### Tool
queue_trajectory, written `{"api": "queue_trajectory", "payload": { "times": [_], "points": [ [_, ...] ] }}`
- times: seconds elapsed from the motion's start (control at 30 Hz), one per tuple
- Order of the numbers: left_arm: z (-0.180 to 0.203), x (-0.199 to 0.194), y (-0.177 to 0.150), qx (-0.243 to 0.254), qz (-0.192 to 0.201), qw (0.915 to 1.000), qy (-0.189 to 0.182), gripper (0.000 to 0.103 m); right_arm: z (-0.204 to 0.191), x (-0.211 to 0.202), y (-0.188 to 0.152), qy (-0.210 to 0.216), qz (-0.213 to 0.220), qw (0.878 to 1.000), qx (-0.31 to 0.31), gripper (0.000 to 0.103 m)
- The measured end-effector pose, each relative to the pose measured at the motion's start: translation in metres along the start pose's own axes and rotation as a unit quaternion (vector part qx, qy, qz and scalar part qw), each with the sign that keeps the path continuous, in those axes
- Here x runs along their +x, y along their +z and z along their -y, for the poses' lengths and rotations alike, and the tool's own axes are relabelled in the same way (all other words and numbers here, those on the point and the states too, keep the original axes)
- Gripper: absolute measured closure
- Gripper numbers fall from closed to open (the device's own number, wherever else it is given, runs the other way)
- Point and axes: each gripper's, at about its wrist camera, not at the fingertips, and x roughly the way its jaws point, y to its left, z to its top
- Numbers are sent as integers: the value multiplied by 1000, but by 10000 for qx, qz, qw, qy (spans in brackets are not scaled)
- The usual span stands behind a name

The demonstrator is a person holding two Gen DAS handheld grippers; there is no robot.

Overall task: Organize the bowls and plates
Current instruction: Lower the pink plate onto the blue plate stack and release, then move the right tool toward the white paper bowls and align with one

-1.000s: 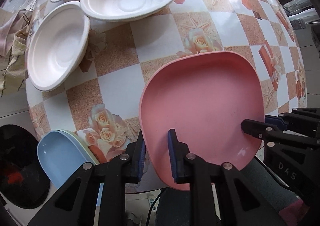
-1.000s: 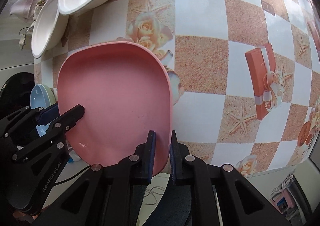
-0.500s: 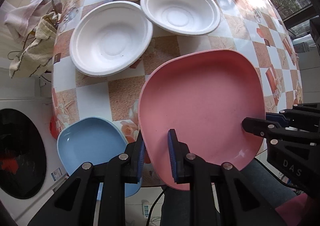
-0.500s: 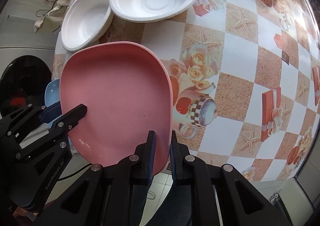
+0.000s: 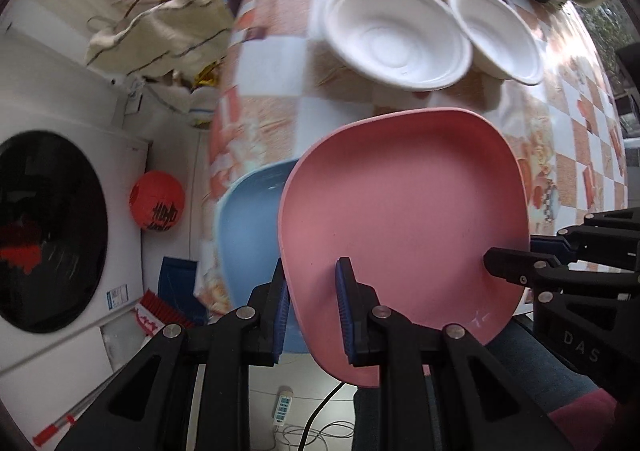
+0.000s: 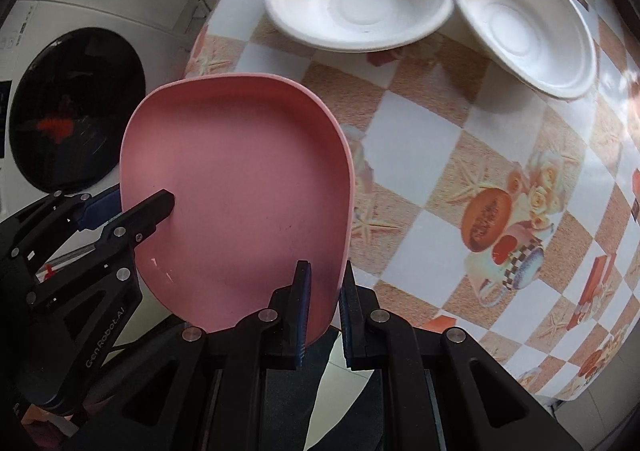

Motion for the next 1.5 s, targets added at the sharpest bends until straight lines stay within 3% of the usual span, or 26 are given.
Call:
{"api": "queue_trajectory", "payload": {
  "times": [0.2, 0.4, 0.8, 0.97, 1.03, 1.07, 1.1, 1.33, 1.5],
  "points": [
    [-27, 9, -12, -371, -121, 9991, 140, 80, -25, 17, 13, 160, -216, 9996, -132, 87],
    [-33, 15, -7, -422, -60, 9989, 218, 80, -43, 41, 25, 175, -311, 9993, -77, 87],
    [-26, 35, -1, -422, -62, 9988, 229, 77, -32, 43, 31, 93, -361, 9993, -24, 87],
    [-25, 38, -5, -516, -79, 9984, 228, 64, -26, 26, 27, 183, -200, 9996, -34, 85],
    [-25, 34, -5, -541, 33, 9983, 198, 53, -15, 14, 28, 88, -23, 10000, 28, 54],
    [-25, 30, -5, -565, 112, 9982, 137, 51, -7, 6, 27, 42, 118, 9999, 75, 17],
    [-25, 27, -5, -581, 170, 9981, 69, 47, 1, -1, 26, -9, 288, 9995, 119, 8],
    [-1, 2, 20, -342, 474, 9963, -635, 37, 84, -19, 2, -279, 382, 9926, 1117, 8],
    [45, -10, 52, 121, 627, 9951, -762, 36, 144, -33, -18, -306, 456, 9828, 1766, 8]
  ]
}}
